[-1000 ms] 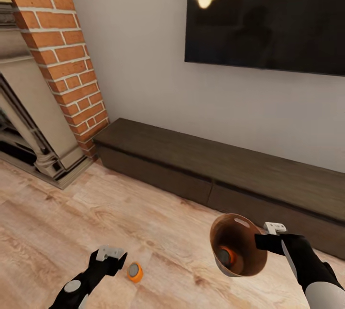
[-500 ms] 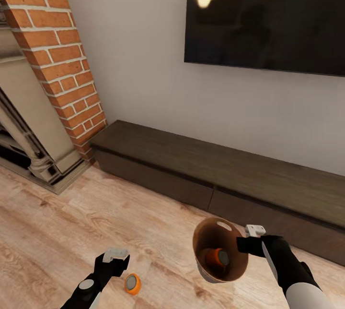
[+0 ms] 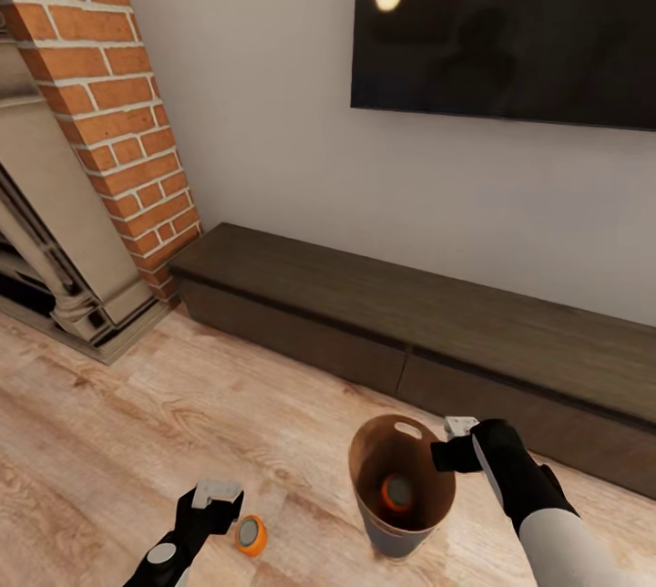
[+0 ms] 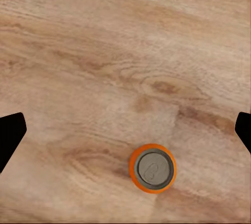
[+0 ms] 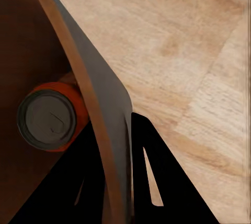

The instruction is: Put the three can of soda from the living room inside the tash can in the kitchen.

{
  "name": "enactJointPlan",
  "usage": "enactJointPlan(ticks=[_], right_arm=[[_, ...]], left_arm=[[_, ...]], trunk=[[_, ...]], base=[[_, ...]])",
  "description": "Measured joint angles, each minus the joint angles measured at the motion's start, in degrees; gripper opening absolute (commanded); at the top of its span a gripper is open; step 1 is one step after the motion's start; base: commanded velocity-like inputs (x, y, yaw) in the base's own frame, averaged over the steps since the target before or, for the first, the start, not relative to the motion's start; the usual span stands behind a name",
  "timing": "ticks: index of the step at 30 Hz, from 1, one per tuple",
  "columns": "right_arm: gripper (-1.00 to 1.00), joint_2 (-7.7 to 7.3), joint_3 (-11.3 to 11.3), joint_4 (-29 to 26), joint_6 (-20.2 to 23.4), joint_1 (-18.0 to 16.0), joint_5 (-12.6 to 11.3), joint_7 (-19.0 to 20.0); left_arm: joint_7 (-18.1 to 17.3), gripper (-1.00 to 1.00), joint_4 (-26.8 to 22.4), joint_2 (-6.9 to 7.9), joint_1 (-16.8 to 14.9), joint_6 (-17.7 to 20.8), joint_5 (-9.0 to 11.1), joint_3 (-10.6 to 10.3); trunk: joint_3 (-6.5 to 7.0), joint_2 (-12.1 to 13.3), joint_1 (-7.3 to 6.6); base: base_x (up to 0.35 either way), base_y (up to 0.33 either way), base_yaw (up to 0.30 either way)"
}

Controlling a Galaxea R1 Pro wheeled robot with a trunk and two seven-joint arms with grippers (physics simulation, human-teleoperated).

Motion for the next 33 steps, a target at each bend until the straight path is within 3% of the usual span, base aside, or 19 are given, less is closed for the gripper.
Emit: enactJointPlan(ticks=[3,7,9,13,16,20,25,33], right_arm=[[-1.00,-0.15,0.2,-0.1,2.1,-1.9,-1.0,0.2],[-1.00,-0.23,0.4,0.0,2.9,-2.9,0.0,0.1],[-1.00,-0.25,0.5,0.0,3.3,-3.2,0.5,0.2],[-1.00,-0.21,0.6,-0.1,3.2,-3.3,3.2,0.3],[-1.00,-0.18,0.6,-0.1,3.4,-3.3,2.9,0.5],[-1.00,-0.18,0.9,-0.1,3.4,-3.3,3.3,0.6],[-1.00,-0.18,2.1,-0.2,3.5,-3.3,3.1,0.7],[-1.00,-0.18,2.4,-0.2,3.5,-3.3,3.1,0.7]], left_arm=[[0.0,1.00,0.6,-0.04,0.0,-0.1,0.0,0.0],[0.0,1.00,0.9,-0.11,0.0,-0.2,0.0,-0.6],[0.0,1.00,1.4,-0.29,-0.1,-0.8,0.0,-2.4],[0.0,1.00,3.7,-1.57,-0.1,-2.9,0.0,-4.0],[0.0,1.00,4.5,-2.96,-0.4,-3.4,0.1,-4.6],[0.0,1.00,5.1,-3.74,-4.8,-3.0,0.1,-4.8],[0.1,1.00,10.3,-3.92,-10.3,-3.3,0.2,-4.8],[0.1,1.00,13.7,-3.48,-11.5,-3.8,0.3,-4.1]], trunk=[[-0.53,-1.2,0.66],[-1.26,-2.8,1.54],[-1.62,-3.6,1.98],[-2.34,-5.2,2.86],[-2.87,-6.4,3.52],[-3.59,-8.0,4.39],[-4.49,-10.0,5.49],[-5.93,-13.2,7.25]], base=[[0.000,0.000,0.000],[0.000,0.000,0.000],[0.000,0.000,0.000],[0.000,0.000,0.000],[0.000,0.000,0.000],[0.000,0.000,0.000],[0.000,0.000,0.000],[0.000,0.000,0.000]])
